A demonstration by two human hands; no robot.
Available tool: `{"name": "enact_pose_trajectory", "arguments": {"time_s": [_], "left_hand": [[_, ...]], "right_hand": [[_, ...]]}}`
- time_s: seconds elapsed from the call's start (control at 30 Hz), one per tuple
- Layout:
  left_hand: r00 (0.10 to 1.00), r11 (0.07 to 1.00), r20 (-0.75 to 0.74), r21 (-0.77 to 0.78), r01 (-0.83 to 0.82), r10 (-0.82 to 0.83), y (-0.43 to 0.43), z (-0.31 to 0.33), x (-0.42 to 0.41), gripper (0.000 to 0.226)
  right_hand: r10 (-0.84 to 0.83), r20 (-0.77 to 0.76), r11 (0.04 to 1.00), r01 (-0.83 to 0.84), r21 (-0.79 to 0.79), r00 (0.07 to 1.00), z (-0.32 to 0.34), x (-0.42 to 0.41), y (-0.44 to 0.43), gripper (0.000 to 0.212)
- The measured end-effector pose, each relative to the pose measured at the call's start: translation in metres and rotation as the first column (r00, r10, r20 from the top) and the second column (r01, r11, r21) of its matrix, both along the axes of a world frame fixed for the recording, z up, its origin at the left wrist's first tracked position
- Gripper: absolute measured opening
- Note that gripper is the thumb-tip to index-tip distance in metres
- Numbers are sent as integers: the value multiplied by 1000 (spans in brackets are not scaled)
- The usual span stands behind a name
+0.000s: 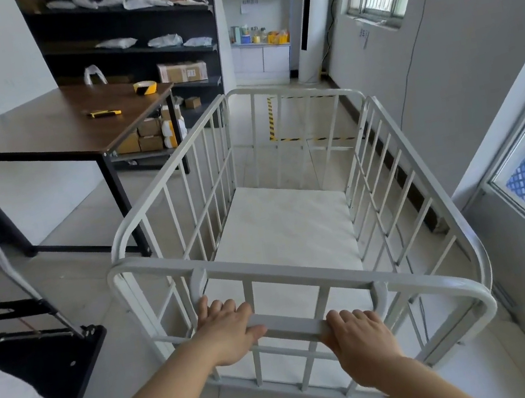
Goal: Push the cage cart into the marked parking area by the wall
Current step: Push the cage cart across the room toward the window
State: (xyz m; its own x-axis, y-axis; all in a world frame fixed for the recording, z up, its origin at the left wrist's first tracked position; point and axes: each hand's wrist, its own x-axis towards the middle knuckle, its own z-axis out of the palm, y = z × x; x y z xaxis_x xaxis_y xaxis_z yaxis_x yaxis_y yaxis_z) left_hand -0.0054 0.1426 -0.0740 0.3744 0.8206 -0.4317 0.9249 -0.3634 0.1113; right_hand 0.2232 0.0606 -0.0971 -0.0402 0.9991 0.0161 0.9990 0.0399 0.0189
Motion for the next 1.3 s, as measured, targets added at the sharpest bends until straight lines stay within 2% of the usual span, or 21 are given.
{"name": "enact_pose_trajectory", "arguments": {"time_s": [0.07, 0.13, 0.27, 0.43, 0.57, 0.73, 0.87, 1.03, 1.17, 1.27, 1.3], "left_hand": [[1000, 1000, -7, 1, 2, -2, 12, 0, 0, 54], [1000, 1000, -10, 1, 3, -3, 24, 1, -1, 53], [1000, 1000, -14, 5, 1, -1, 51, 1, 2, 53], [999, 1000, -31, -2, 10, -10, 85, 3, 10, 54], [999, 1000, -28, -11, 23, -23, 113, 2, 15, 54], [999, 1000, -35, -12, 24, -24, 147, 6, 23, 55], [999, 1000, -34, -23, 20, -21, 176, 5, 29, 54], [999, 999, -37, -33, 25, -26, 213, 4, 38, 53], [998, 999, -49, -31, 28, -29, 245, 1, 44, 69], [998, 999, -54, -23, 27, -28, 273, -2, 51, 53], [998, 999, -61, -28, 21, -23, 282, -3, 54, 55]], "right_hand": [[62, -12, 998, -62, 9, 998, -1, -1, 11, 92], [63, -50, 998, -63, 5, 997, 0, -1, 22, 104], [53, -76, 998, -55, -25, 996, 4, -1, 48, 93], [48, -66, 998, -51, -42, 997, 6, 4, 81, 103], [-36, 12, 999, 36, 1, 999, 0, 11, 110, 65], [-15, 86, 981, -2, 192, 996, -13, 20, 146, 57], [-8, 71, 984, -5, 180, 997, -8, 23, 175, 34], [-19, 63, 985, 8, 173, 998, -13, 34, 213, 35], [-23, 60, 981, 11, 194, 998, -16, 42, 243, 35], [-60, 48, 977, 49, 205, 997, -20, 46, 269, 33], [-72, 55, 976, 59, 212, 996, -21, 48, 279, 31]]}}
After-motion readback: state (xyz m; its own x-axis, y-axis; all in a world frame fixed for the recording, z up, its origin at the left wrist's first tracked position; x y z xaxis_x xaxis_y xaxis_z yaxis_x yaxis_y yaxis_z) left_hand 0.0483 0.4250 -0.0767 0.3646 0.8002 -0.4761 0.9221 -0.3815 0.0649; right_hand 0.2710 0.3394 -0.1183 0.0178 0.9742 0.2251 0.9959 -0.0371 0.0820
